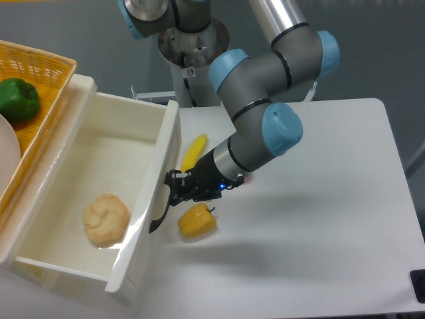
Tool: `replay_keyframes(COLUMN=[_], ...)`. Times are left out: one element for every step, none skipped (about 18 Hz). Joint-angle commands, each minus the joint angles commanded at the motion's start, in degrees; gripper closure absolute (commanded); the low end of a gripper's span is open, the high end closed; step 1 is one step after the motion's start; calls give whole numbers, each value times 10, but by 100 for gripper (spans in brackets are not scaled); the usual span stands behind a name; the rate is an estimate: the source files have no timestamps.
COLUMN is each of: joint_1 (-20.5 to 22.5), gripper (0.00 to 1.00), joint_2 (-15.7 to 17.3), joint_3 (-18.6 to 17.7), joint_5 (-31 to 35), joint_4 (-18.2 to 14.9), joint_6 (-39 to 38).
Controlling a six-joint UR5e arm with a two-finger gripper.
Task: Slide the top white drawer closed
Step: 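Push the drawer front with the gripper into the cabinet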
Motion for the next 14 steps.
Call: replay_keyframes(joint_1=[-1,-3,-7,-9,-11,-16,-18,-18,-20,-23,-27,-28,-32,-37], gripper=[100,100,100,100,100,100,100,100,100,100,100,100,100,100], joint_2=[1,2,4,4,4,4,4,4,4,6,8,9,10,12], joint_3=[0,-1,-2,-2,-2,-3,-3,-3,-3,-4,-6,-7,-9,-11], joint_5=[-1,-2,-2,-2,-1,-1,-1,-1,-1,-1,-1,-1,-1,-1], joint_4=[0,-1,0,0,0,1,1,1,0,1,2,2,2,2], joint_6=[-1,-1,-1,-4,-9,-10,-11,-11,-12,-16,-18,-18,-18,-21])
